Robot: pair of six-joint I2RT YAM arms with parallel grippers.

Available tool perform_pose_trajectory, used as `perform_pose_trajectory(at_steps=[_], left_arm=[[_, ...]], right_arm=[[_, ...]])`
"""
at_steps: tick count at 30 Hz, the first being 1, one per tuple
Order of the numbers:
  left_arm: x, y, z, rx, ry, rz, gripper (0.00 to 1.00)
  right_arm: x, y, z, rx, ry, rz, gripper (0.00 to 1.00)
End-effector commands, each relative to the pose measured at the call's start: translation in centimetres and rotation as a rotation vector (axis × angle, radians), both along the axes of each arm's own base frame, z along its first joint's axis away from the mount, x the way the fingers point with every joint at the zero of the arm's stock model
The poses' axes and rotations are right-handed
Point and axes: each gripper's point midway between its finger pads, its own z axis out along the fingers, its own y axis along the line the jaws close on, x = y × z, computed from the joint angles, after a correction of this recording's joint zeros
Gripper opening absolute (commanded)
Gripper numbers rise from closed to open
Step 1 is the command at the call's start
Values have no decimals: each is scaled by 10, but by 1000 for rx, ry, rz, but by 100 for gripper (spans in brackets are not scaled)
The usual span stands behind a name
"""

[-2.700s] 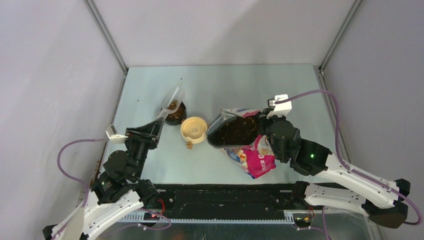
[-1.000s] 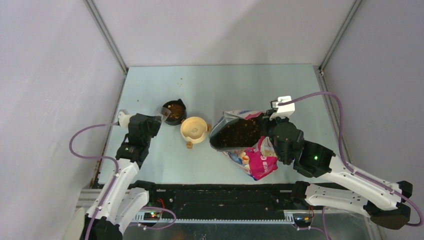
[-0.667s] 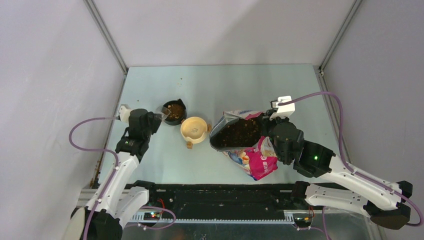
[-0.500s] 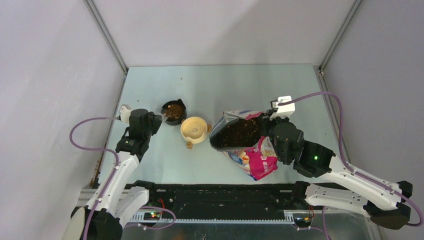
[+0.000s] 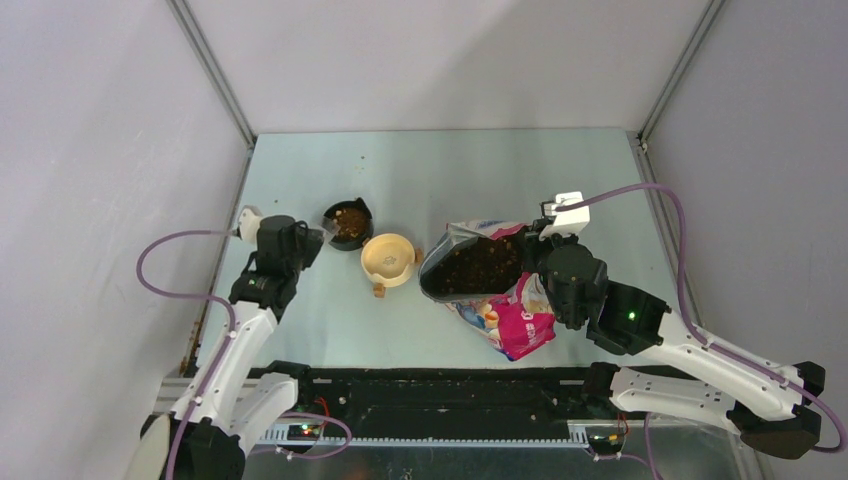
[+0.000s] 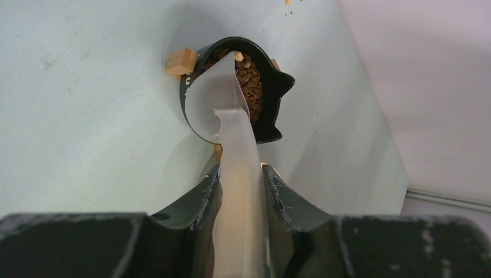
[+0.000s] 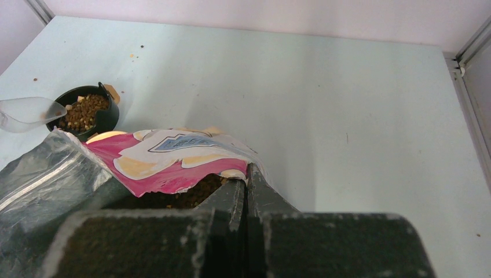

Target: Serve the pet food

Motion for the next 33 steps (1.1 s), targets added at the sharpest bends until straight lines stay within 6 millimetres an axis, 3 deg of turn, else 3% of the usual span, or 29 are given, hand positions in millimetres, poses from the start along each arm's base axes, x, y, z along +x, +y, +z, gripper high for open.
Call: perform_pose_trajectory(at_steps=[1,12,24,30,33], left_arm=[[14,0,30,12,-78,-17,0],[27,-10,31,28,-28,-85,0],[26,-9,30,157,100,-156,0],[22,-18,45,259,99,-198,0],[18,-30,61,253,17,-261,0]], right_arm=[[-2,-21,99,373,-195,-78,0],[-1,-21,99,368,-197,-81,0],[2,-17,96,333,-196,-87,0],[4,-17,93,309,-192,-92,0],[4,-17,91,279,-191,-88,0]])
